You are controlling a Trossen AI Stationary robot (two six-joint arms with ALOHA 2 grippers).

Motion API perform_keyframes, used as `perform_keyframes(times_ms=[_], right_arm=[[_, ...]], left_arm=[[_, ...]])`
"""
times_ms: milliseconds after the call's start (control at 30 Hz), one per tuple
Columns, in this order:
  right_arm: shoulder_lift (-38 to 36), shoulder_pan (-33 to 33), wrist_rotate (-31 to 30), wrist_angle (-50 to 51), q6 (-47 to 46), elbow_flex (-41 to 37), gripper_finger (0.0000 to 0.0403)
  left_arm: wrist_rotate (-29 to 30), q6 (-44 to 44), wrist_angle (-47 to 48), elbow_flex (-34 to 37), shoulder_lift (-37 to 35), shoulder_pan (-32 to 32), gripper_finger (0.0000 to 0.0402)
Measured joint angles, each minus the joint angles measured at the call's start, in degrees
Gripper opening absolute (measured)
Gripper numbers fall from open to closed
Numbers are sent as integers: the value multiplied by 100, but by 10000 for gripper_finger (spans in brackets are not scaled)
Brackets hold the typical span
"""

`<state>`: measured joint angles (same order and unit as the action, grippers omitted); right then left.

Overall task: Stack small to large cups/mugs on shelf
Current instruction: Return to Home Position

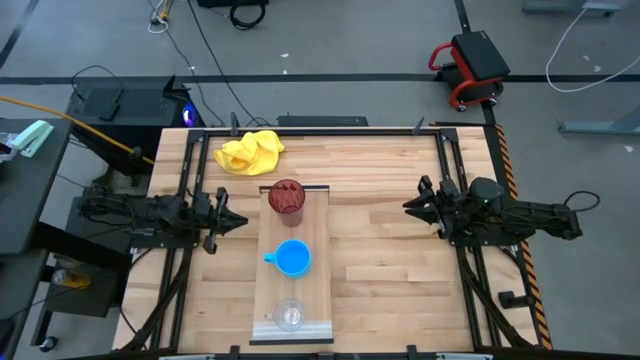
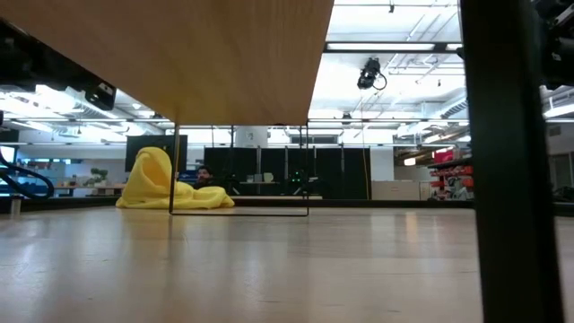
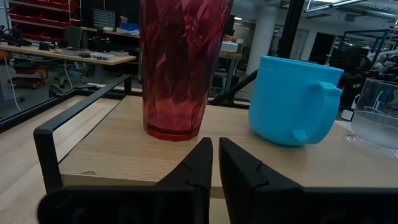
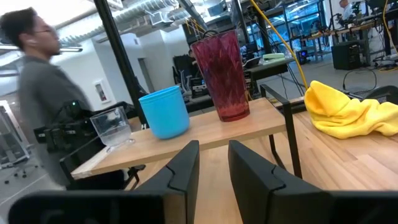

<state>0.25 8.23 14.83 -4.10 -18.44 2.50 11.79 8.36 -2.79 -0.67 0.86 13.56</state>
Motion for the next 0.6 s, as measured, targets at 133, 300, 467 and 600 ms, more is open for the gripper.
perform_keyframes(times_ms=[133,300,467,600], right_arm=[[0,0,0,0,0,0,94],[0,0,0,0,0,0,94],[0,0,0,0,0,0,94],[0,0,0,0,0,0,94]], left_arm=[[0,0,0,2,0,0,40],[0,0,0,2,0,0,34],[0,0,0,2,0,0,28],[-1,0,0,3,0,0,30]])
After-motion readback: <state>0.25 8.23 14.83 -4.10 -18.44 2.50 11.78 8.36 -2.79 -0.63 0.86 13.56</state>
